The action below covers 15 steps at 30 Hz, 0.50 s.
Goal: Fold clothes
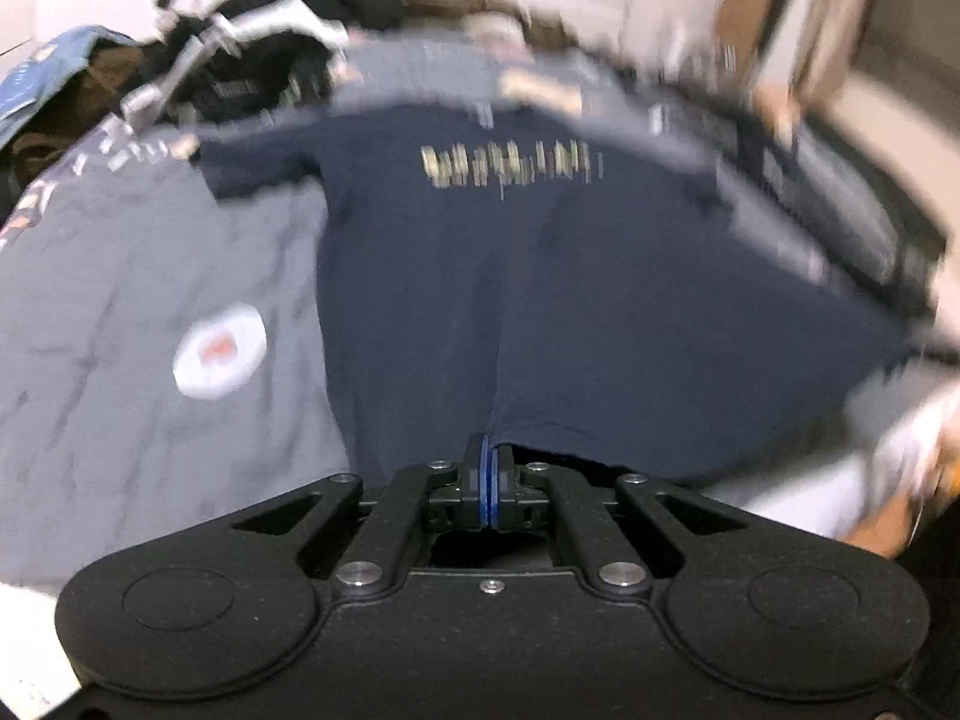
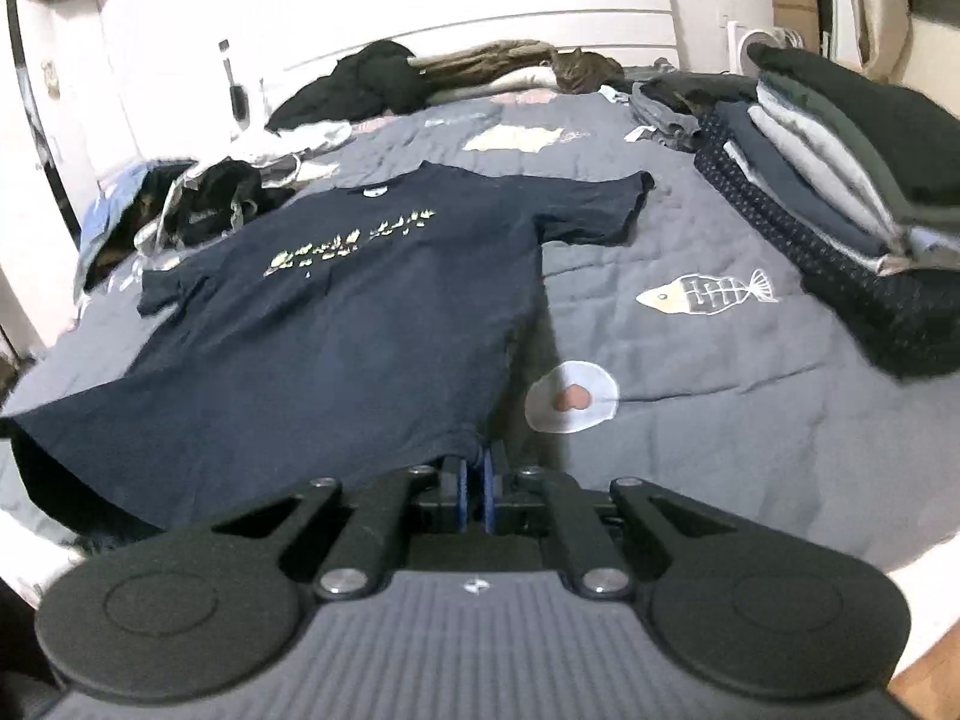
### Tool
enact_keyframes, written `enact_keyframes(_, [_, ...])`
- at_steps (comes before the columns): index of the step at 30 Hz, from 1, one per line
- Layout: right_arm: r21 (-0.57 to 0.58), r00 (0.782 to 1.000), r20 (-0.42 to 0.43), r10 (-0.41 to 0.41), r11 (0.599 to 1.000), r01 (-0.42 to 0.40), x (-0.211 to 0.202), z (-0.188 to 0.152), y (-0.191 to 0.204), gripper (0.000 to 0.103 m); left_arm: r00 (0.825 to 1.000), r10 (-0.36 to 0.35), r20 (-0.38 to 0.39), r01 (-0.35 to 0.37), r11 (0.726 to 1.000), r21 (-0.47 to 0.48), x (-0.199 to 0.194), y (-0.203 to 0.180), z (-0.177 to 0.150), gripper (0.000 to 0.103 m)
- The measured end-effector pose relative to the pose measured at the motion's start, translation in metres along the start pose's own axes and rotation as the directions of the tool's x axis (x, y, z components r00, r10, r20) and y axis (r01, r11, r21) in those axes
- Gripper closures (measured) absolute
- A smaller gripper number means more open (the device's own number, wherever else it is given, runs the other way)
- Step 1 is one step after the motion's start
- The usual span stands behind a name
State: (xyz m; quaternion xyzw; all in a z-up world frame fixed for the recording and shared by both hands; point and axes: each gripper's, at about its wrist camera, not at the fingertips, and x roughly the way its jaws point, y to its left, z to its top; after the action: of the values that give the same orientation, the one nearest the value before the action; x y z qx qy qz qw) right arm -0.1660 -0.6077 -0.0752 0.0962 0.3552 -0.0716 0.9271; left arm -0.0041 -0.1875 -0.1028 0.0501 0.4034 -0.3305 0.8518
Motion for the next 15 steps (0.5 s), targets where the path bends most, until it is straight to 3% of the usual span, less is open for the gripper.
enact_keyframes(4, [-0.122,0.983,-0.146,-0.116,0.988,0.098,0.03,-0.011,-0.004,0.099,0.997,0.003,-0.079,0.004,0.996,0.086,0.006,-0.021,-0.009,0.099])
enact_keyframes(6, [-0.15,0.964,-0.207,-0.166,0.979,0.136,0.045,-0.02,-0.008,0.098,0.995,-0.003,-0.102,0.014,0.994,0.111,0.006,-0.027,-0.01,0.09])
enact_keyframes(8, [-0.145,0.949,-0.246,-0.194,0.976,0.162,0.053,-0.023,-0.011,0.098,0.993,-0.014,-0.12,0.027,0.993,0.113,0.006,-0.029,-0.011,0.063])
enact_keyframes(10, [-0.138,0.943,-0.253,-0.217,0.973,0.187,0.052,-0.021,-0.014,0.095,0.994,-0.02,-0.111,0.032,0.994,0.108,-0.001,-0.028,-0.01,0.051])
enact_keyframes(12, [-0.124,0.94,-0.25,-0.233,0.97,0.208,0.047,-0.018,-0.017,0.093,0.995,-0.049,-0.083,0.057,0.994,0.096,-0.014,-0.026,-0.005,0.05])
enact_keyframes(15, [-0.077,0.95,-0.181,-0.254,0.967,0.243,0.019,-0.008,-0.025,0.081,0.996,-0.089,0.003,0.089,0.995,0.033,-0.031,-0.017,0.004,0.045])
